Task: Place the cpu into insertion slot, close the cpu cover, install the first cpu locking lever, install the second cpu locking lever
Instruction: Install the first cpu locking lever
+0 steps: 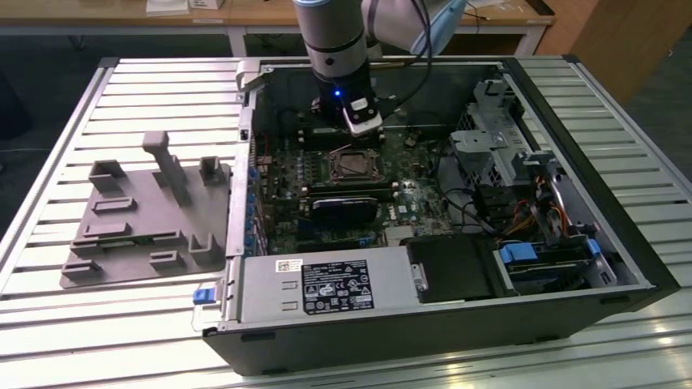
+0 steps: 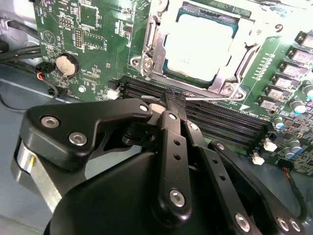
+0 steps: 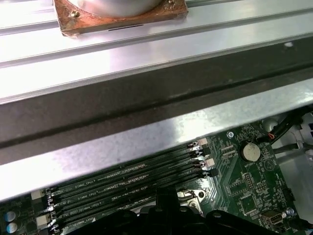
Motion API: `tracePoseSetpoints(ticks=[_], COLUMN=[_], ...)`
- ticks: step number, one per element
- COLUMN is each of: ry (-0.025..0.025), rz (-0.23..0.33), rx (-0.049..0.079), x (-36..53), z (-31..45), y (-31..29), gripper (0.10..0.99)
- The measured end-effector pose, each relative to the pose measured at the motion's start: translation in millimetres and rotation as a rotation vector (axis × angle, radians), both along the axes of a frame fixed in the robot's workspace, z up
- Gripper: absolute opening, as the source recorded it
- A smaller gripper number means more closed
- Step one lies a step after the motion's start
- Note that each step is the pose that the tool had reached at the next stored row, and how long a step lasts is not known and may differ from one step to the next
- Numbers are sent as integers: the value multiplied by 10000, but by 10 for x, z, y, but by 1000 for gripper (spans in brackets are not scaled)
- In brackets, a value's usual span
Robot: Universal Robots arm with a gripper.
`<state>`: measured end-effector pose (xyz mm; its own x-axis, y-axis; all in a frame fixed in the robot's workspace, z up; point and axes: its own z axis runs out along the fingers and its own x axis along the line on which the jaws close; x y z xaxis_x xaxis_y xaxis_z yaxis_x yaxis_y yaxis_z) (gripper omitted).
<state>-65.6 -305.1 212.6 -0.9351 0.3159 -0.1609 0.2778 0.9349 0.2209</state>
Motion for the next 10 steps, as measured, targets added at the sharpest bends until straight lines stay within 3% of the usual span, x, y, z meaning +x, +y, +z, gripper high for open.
tracePoseSetpoints(ticks=[2, 6, 10], ry=[-14, -166, -201], rz=[-1, -1, -39], rx=[0, -37, -60], x=[-1, -8, -14], z=[-5, -25, -33], y=[1, 1, 1], gripper=[106, 106, 106])
